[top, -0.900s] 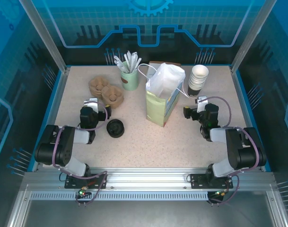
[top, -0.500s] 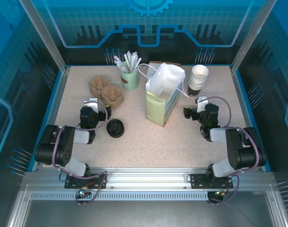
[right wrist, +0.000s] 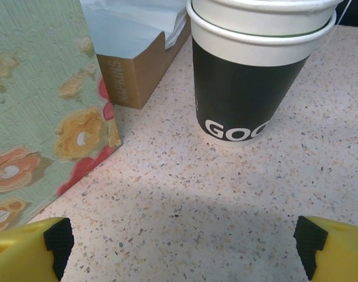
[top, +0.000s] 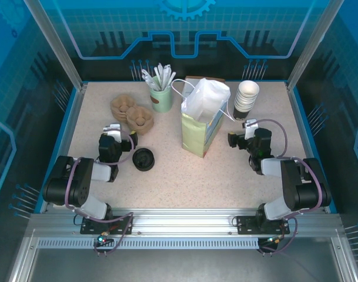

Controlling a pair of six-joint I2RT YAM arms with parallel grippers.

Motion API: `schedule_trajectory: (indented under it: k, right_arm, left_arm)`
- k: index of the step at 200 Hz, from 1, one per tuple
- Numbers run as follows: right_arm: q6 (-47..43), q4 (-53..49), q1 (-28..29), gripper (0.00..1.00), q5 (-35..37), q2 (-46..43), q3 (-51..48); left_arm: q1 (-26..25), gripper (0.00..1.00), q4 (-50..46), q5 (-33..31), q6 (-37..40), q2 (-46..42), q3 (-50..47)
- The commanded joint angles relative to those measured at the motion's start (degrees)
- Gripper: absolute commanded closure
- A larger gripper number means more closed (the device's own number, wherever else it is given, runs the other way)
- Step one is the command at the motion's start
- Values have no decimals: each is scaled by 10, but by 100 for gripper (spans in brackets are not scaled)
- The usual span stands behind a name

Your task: Pack the takeout coffee

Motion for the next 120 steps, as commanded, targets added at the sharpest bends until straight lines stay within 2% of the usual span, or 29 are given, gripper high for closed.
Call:
schedule_trajectory:
  k: [1,19,44,64,87,101,120]
  right_arm:
    - [14,-75,-15,0,-3,-41,38]
    - [29,-108,-28,0,-9,-84,40]
    - [64,-226,-45,0,5,-147,71]
    - [103,-306,-60,0,16,-207,85]
    - [172,-431,-85,0,20,-269,135]
    - [216,-517,-99,0,20,-284,184]
    - [232,-630,-110,0,-2,-275,277]
  left_arm:
    - [1,1,72,-20,-6,-37,-36]
    - [0,1,-8,-31,-9,-105,-26]
    - [-2,1,-229,-57,-39,-230,41]
    - [-5,1,-396,-99,-101,-298,118]
    - [-7,1,-624,-148,-190,-314,250]
    - [-10,1,-706,-141,-209,-307,309]
    - [-11,1,-780,-96,-235,-313,361]
